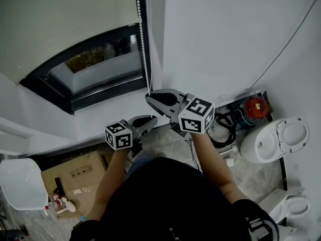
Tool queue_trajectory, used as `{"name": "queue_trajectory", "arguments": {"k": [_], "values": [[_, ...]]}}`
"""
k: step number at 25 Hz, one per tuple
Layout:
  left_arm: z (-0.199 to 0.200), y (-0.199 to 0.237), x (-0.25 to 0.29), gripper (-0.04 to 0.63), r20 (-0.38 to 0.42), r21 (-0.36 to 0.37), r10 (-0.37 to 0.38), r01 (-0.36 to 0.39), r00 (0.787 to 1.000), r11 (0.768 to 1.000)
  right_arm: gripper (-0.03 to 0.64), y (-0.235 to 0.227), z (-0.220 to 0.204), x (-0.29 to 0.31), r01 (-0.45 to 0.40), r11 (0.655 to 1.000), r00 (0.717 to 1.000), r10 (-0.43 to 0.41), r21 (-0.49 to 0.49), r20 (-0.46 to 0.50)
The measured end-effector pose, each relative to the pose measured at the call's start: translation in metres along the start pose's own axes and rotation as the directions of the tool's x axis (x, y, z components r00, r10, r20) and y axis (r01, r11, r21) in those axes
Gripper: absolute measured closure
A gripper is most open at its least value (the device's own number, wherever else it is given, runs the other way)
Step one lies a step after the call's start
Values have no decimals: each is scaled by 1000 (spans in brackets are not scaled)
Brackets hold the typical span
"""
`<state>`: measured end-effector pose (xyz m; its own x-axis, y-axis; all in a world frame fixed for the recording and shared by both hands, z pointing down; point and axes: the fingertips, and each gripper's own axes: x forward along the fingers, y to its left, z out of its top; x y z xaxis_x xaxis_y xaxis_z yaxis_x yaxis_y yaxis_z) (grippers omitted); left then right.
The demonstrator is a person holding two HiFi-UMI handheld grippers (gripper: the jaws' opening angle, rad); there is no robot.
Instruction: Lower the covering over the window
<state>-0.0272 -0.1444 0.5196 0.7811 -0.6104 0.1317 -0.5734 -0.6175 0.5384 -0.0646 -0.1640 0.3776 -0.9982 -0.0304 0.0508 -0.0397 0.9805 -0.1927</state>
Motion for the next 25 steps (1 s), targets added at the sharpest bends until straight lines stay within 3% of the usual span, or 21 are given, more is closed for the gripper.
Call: {"name": "queue_trajectory", "arguments": {"k": [3, 7, 11, 12, 14, 18, 25], "values": [[-12, 2, 2, 572, -63, 22, 10, -9, 998, 1000, 604, -5, -13, 2, 7, 1000, 998, -9, -25, -63], [-25, 6, 0, 571, -72, -6, 20, -21, 997, 1000, 604, -4, -26, 2, 13, 1000, 996, -14, -10, -86], [-40, 2, 0, 569, -138, 60, 30, -22, 990, 998, 604, -4, -41, 4, 9, 1000, 993, -9, 5, -119], [-38, -2, -1, 567, -122, 58, 9, -2, 992, 998, 603, -4, -42, 3, 11, 1000, 994, -10, 15, -110], [-23, -7, -7, 472, -47, 44, -22, 24, 999, 999, 604, -3, -41, 3, 10, 1000, 995, -8, 22, -101], [39, -7, -37, 453, 173, 63, 28, -39, 985, 997, 604, -1, -41, 6, 5, 1000, 995, -2, 27, -96], [138, -38, -65, 453, 306, 264, 17, -102, 952, 959, 604, 3, -41, 8, -6, 1000, 996, 8, 24, -88]]}}
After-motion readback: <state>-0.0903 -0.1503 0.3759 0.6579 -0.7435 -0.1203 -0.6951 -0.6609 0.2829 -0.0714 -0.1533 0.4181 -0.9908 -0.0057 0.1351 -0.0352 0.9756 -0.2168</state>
